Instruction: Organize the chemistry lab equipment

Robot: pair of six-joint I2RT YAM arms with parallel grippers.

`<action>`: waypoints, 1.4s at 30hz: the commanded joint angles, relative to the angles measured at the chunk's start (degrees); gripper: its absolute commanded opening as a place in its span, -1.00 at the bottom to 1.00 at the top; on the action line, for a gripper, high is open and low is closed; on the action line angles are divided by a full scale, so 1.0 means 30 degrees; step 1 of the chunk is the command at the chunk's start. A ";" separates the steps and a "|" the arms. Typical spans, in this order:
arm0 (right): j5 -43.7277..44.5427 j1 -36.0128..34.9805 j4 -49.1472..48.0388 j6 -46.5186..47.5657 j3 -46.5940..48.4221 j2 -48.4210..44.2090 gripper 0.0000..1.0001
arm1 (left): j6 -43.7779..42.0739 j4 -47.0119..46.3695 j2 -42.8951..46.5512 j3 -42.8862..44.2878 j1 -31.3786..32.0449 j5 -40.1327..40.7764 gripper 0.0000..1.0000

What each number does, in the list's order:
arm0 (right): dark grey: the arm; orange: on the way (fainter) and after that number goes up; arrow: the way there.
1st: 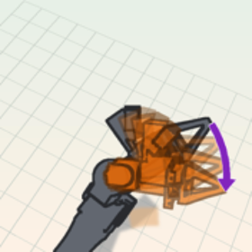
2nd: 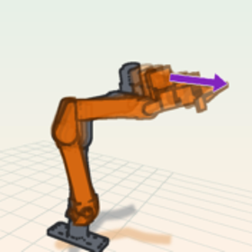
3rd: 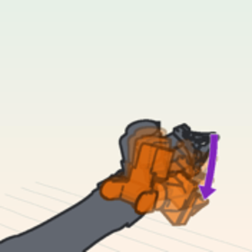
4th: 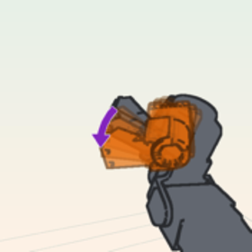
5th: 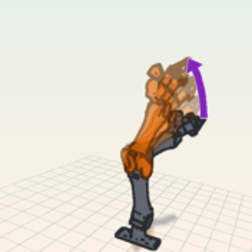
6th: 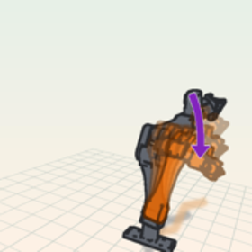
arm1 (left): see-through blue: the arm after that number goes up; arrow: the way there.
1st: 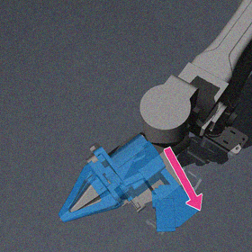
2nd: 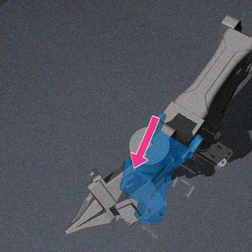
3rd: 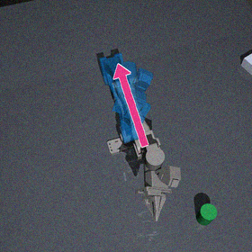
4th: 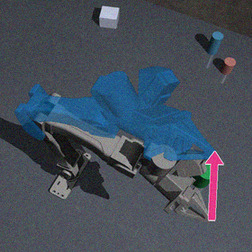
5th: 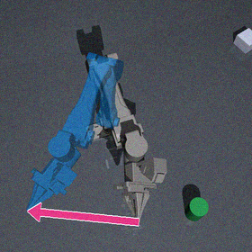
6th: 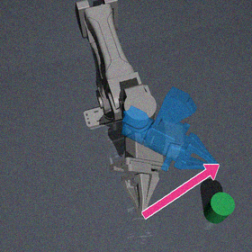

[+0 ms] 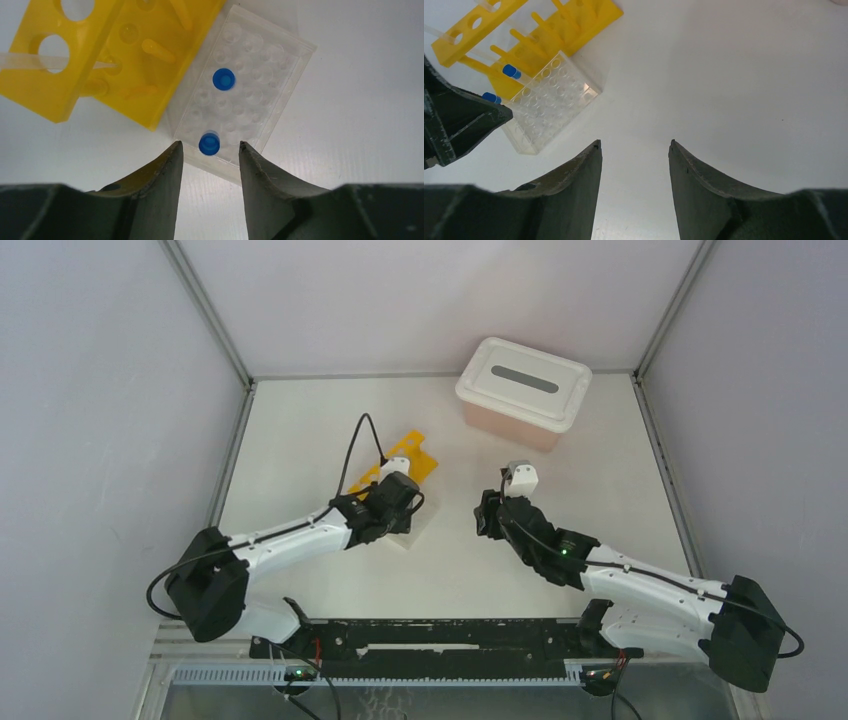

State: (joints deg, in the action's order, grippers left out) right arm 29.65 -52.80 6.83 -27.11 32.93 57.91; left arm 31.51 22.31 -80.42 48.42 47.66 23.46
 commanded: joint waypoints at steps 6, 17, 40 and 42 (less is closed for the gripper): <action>0.0527 0.0243 -0.0454 0.0433 0.0043 -0.1278 0.18 | 0.0431 0.2420 0.3898 0.2243 0.1838 0.2200 0.04; 0.1312 0.0637 0.0582 0.0538 0.1416 -0.1191 0.31 | 0.0607 0.4254 0.8294 0.4969 0.3360 0.7217 0.12; 0.5737 0.4423 0.2175 0.0471 0.2530 -0.1451 0.81 | -0.5448 -1.1836 0.9888 -0.5037 -0.9273 0.8775 1.00; 0.6104 0.4633 0.2233 0.0645 0.2530 -0.1461 0.81 | -0.5895 -1.2760 0.9540 -0.5759 -1.0011 0.8014 1.00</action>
State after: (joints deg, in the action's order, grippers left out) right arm 43.59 -40.34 12.51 -25.63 38.48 54.28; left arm 20.64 -1.91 -50.74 34.81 21.17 54.78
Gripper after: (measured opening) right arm 0.903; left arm 0.996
